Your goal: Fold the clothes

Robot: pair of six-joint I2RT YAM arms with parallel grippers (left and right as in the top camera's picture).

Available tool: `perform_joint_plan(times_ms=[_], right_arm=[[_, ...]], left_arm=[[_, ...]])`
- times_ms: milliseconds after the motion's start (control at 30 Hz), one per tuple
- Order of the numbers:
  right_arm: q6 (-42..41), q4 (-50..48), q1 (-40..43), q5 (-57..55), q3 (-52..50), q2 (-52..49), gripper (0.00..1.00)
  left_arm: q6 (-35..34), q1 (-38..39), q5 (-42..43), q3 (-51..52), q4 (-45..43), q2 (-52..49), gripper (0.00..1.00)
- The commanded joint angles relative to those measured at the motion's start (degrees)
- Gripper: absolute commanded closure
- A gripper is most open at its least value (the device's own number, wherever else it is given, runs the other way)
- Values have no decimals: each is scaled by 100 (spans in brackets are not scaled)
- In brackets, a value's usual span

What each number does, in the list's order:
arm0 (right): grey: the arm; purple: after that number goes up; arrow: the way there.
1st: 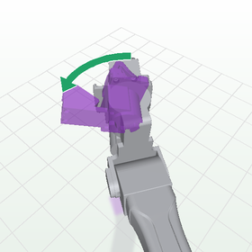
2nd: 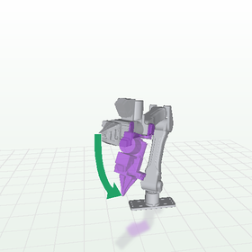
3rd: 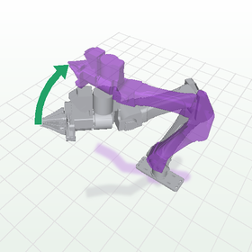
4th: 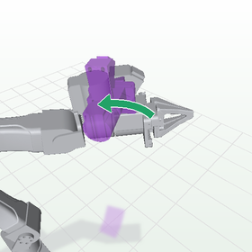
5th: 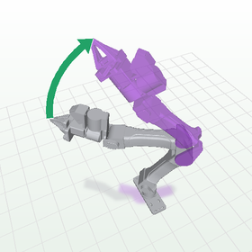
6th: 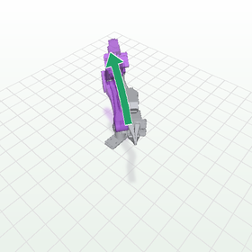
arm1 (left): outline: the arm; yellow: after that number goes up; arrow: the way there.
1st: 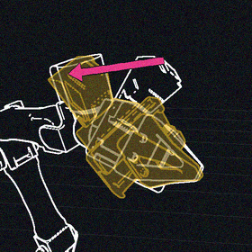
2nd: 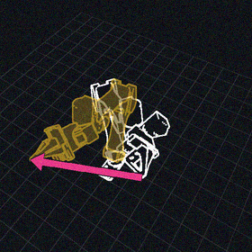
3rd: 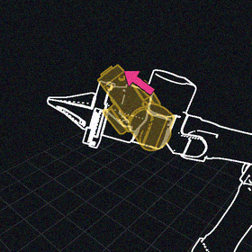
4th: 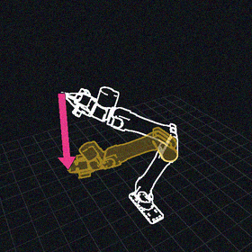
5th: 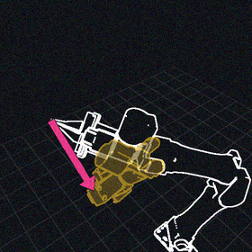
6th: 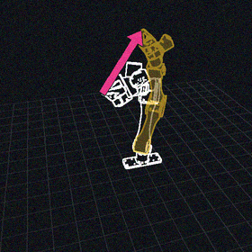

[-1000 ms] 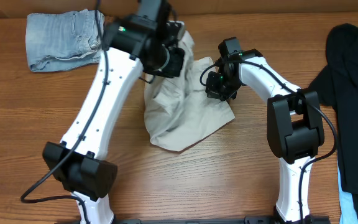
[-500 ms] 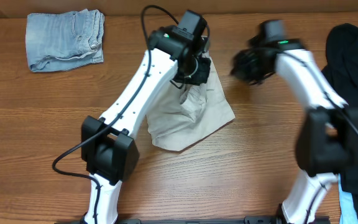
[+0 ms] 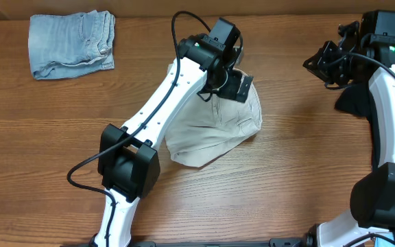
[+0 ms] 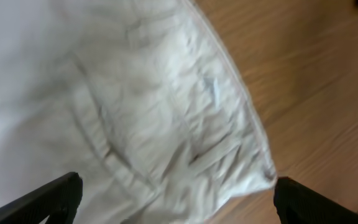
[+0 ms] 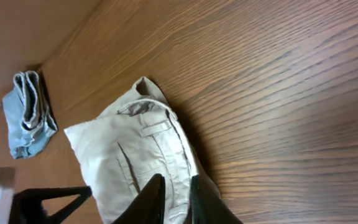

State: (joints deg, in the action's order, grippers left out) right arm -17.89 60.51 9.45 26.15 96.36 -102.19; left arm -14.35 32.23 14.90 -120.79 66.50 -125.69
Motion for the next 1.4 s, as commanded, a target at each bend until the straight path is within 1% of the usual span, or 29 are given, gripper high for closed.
perform_joint_plan(times_ms=[0,33,100,167,233,467,533,633,733,900,933,1000,1100,1200,1300,1367], right_arm=[[319,17,149,26,13,-2,80],[319,28,177,28,13,-2,80],[339,35,208,28,13,-2,80],[339,57,221,28,13,-2,80],[339,98,219,28,13,-2,80],[339,181,219,-59,13,-2,80],[339,197,219,-59,13,-2,79],[339,192,219,-61,13,-2,77],[339,197,219,-61,13,-2,76],[337,197,219,-101,13,-2,75],[337,195,219,-125,13,-2,74],[337,179,219,-125,13,-2,73],[337,151,219,-125,13,-2,72],[337,162,219,-125,13,-2,71],[337,184,219,-162,13,-2,70],[337,203,219,-208,13,-2,69]], left_arm=[[1252,107,-9,-26,448,-59,0],[1561,179,-33,15,566,-72,0],[1969,308,-103,142,654,-98,0],[2247,442,-208,337,673,-140,0],[2363,540,-404,616,636,-162,0],[2378,470,-1185,1681,315,-166,0],[2284,317,-1779,1965,232,-166,0],[2249,83,-2332,2212,201,-166,0],[2247,-205,-2708,2420,201,-166,0],[2245,-708,-3034,2612,238,-166,0],[2063,-911,-3027,2463,363,-136,0],[1882,-944,-2979,2103,619,-111,0],[1862,-846,-2835,1340,1012,-94,0],[1858,-645,-2417,479,1296,-94,0],[1864,-389,-1895,-173,1357,-94,0],[1906,-225,-1757,-264,1222,-94,0]])
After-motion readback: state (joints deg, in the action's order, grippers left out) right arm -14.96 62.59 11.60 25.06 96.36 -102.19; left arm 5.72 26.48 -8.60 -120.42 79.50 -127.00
